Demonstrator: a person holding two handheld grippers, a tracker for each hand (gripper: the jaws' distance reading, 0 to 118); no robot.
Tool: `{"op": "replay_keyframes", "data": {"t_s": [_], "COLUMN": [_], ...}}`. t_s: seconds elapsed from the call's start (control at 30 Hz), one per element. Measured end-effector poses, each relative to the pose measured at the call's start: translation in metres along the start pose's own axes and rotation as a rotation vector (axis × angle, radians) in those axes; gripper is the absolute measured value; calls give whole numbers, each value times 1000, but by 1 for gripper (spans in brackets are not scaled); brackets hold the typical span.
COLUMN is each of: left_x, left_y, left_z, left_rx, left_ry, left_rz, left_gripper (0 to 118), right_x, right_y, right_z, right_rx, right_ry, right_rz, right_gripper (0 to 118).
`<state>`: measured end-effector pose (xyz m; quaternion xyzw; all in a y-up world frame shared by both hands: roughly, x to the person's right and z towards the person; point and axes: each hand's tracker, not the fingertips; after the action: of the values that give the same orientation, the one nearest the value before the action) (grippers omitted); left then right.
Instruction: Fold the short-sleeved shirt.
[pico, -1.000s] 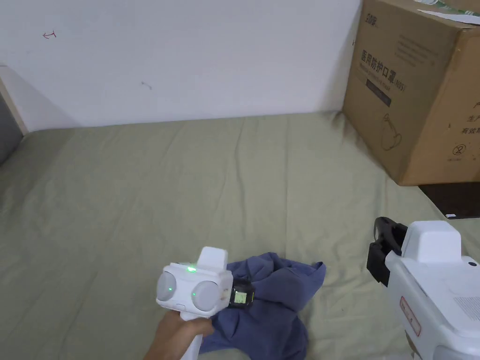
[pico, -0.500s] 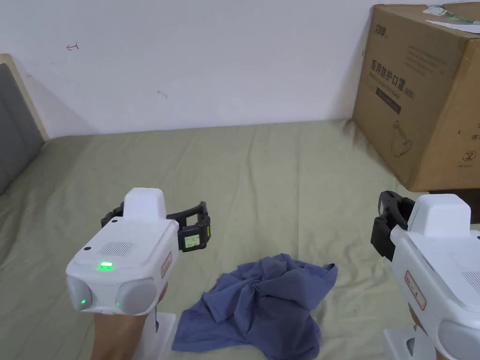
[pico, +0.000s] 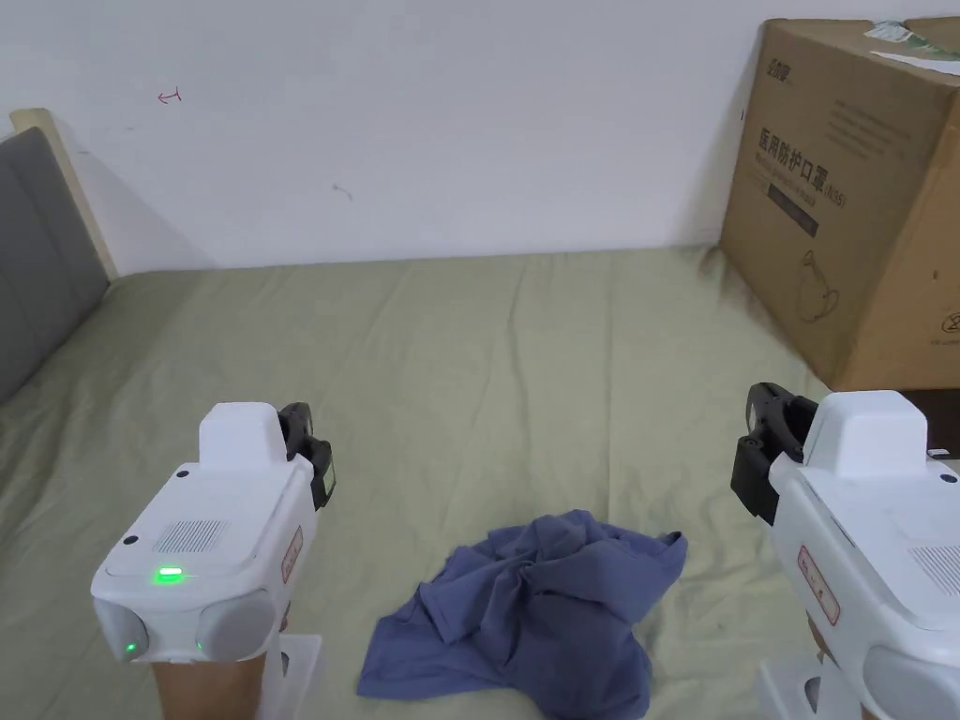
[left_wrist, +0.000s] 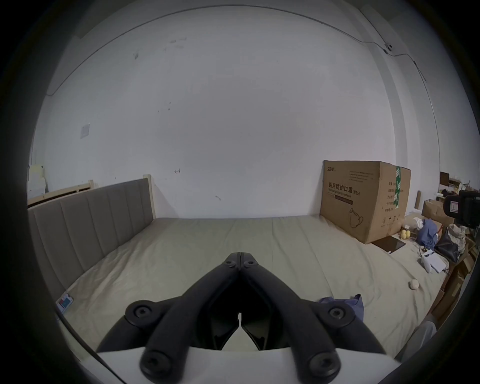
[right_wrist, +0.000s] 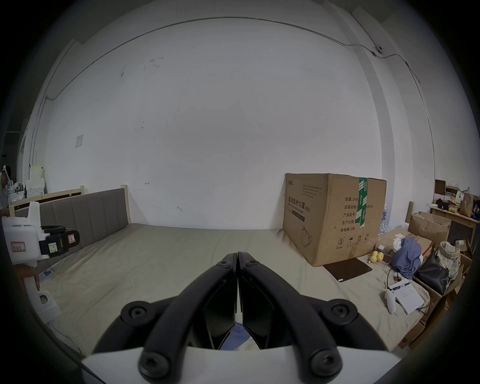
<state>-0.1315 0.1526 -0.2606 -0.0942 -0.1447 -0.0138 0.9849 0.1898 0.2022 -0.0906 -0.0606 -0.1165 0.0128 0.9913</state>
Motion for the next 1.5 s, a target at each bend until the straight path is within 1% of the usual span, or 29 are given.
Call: {"op": "replay_keyframes", "data": {"t_s": [0.1, 0.2, 0.37, 0.47, 0.53, 0.57, 0.6, 0.63, 0.67, 0.7, 0.73, 0.77, 0.8, 0.87, 0.9, 0.93, 0.97, 1.0, 1.03, 1.07, 1.1, 1.13, 1.17, 1.27, 1.4, 1.43, 1.5], "left_x": [3, 4, 9, 10, 13, 15, 18, 21, 22, 24, 23, 26, 28, 36, 39, 41, 44, 48, 50, 52, 53, 53, 54, 50, 39, 37, 36], "left_y": [-7, -25, -75, -108, -124, -131, -136, -142, -149, -153, -157, -162, -166, -172, -177, -181, -186, -186, -188, -185, -185, -186, -184, -182, -153, -147, -140], "left_z": [-14, -25, -48, -65, -73, -78, -84, -91, -95, -99, -105, -107, -109, -107, -109, -110, -110, -106, -104, -101, -101, -102, -101, -98, -84, -81, -77], "left_rx": [-149, -286, -520, -625, -657, -680, -735, -784, -807, -832, -864, -884, -893, -901, -923, -942, -944, -946, -945, -925, -928, -923, -902, -842, -737, -727, -700], "left_ry": [-12, -43, -85, -109, -161, -146, -133, -117, -100, -95, -86, -68, -63, -63, -50, -40, -37, -42, -47, -35, -52, -65, -78, -96, -116, -119, -122], "left_rz": [-15, 26, 90, 114, 131, 136, 135, 137, 150, 153, 156, 153, 141, 117, 95, 81, 72, 69, 65, 43, 40, 33, 41, 55, 112, 106, 96], "left_gripper": [0, 0, 0, 0, 0, 0, 3, 13, 39, 68, 90, 104, 105, 104, 101, 91, 66, 60, 59, 48, 32, 11, 3, 3, 3, 2, 2], "right_x": [1, 3, 11, 16, 20, 22, 23, 25, 27, 29, 32, 34, 36, 40, 41, 43, 45, 47, 48, 49, 51, 53, 54, 59, 66, 67, 69], "right_y": [-2, -5, -18, -26, -33, -36, -38, -41, -44, -46, -48, -51, -53, -57, -59, -61, -63, -64, -67, -68, -71, -73, -76, -88, -110, -117, -133], "right_z": [-1, -4, -14, -21, -27, -30, -32, -36, -39, -42, -46, -48, -51, -57, -59, -61, -64, -66, -68, -71, -74, -78, -82, -102, -144, -158, -183], "right_rx": [-6, -17, -43, -63, -79, -86, -94, -102, -111, -119, -127, -135, -141, -154, -161, -168, -173, -179, -185, -193, -202, -210, -221, -278, -416, -468, -534], "right_ry": [-2, -3, 0, 1, -1, 0, -1, -2, -3, -6, -8, -8, -9, -11, -11, -11, -12, -12, -12, -11, -10, -10, -10, -6, 0, 0, 0], "right_rz": [-3, -9, -20, -23, -23, -25, -27, -29, -30, -31, -33, -35, -37, -38, -38, -38, -37, -36, -35, -33, -31, -29, -28, -30, -47, -46, -68], "right_gripper": [0, 0, 0, 0, 0, 0, 0, 0, 0, 0, 0, 0, 0, 0, 0, 0, 0, 0, 0, 0, 0, 0, 0, 1, 4, 12, 53]}}
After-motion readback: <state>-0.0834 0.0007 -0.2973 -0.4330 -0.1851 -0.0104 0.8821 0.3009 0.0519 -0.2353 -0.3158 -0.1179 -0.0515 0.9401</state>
